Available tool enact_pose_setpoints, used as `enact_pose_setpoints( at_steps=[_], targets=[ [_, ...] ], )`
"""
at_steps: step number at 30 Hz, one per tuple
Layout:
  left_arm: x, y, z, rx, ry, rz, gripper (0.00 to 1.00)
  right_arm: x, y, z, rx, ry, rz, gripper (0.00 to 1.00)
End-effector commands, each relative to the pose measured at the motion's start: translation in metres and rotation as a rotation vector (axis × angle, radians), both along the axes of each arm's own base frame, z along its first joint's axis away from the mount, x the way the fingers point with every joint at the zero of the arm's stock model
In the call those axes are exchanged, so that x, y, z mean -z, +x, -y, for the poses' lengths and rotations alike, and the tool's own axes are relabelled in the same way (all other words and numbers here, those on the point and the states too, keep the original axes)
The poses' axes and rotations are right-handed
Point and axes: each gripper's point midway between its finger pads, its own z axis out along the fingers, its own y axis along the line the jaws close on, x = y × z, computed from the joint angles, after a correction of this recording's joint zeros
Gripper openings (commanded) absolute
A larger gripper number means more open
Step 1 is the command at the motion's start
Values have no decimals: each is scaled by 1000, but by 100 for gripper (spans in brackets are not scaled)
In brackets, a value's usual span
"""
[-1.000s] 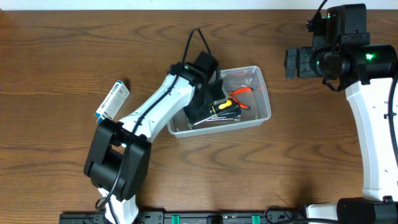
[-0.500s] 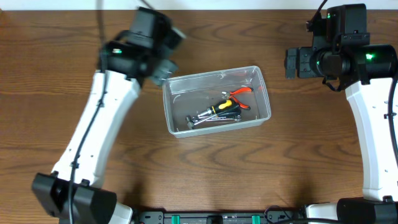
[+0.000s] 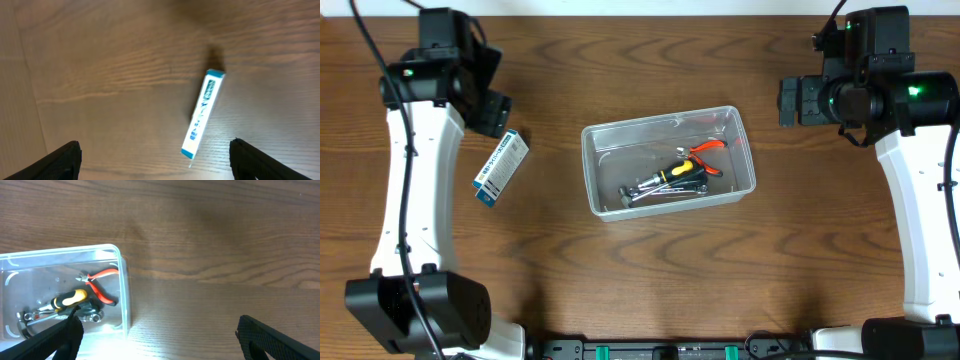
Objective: Pack container
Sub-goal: 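Move the left gripper over the blue-white screwdriver-set box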
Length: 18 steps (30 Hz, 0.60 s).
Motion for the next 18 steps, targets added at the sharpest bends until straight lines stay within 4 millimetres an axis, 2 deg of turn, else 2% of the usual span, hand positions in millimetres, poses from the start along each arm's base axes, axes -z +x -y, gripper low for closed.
enact_pose_setpoints(
  at_steps=[1,7,13,18],
  targets=[
    [25,-6,-13,-42,-7,-73,84,1,1,1,13,7,-3,99],
    [55,-6,-23,-56,-15,-155,84,1,1,1,13,7,-3,99],
    [84,-4,-16,-36,-63,-229,84,1,1,1,13,7,-3,99],
    [98,-3,-15,-3,-68,-268,84,1,1,1,13,7,-3,99]
  ],
)
